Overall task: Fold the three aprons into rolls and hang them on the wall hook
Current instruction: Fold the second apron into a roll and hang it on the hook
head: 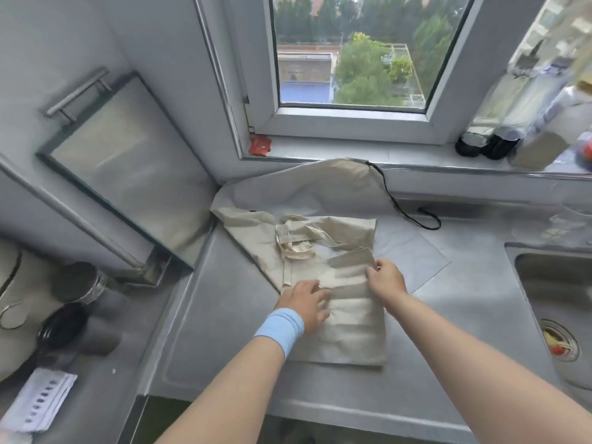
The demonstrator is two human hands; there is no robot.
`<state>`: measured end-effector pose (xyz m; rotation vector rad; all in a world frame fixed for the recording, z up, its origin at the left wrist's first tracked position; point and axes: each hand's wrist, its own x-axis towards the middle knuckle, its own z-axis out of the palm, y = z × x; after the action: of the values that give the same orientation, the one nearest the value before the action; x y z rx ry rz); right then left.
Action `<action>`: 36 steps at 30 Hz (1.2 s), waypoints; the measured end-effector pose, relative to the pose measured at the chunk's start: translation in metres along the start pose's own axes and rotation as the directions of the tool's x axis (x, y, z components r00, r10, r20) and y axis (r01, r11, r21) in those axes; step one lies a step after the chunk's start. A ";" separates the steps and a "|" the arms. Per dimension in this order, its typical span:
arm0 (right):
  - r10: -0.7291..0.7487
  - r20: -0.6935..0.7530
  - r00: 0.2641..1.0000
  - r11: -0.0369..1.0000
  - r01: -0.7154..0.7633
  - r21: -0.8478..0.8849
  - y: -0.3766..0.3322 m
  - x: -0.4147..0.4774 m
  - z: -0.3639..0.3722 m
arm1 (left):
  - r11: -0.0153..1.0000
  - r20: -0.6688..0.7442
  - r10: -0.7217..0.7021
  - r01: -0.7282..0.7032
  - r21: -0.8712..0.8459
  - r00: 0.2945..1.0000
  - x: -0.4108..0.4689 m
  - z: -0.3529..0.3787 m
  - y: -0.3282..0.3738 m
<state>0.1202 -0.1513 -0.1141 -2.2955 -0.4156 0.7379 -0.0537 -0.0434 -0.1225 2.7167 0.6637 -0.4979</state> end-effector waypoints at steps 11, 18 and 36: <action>-0.328 0.428 0.842 0.524 0.540 -0.659 0.044 -0.020 0.036 | 0.992 0.168 -0.062 0.042 0.116 0.984 0.019 0.024 -0.018; -0.167 0.477 0.863 0.664 0.456 -0.593 0.038 -0.026 0.021 | 0.995 0.189 -0.091 0.097 -0.022 0.978 0.004 0.004 -0.008; -0.446 0.407 0.797 0.395 0.583 -0.710 -0.025 0.042 0.029 | 0.941 -0.045 -0.304 0.293 -0.169 0.952 0.058 -0.052 -0.076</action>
<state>0.1337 -0.0991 -0.1308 -2.6407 -1.8094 0.4018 -0.0294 0.0625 -0.1141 2.5020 1.0963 -0.3979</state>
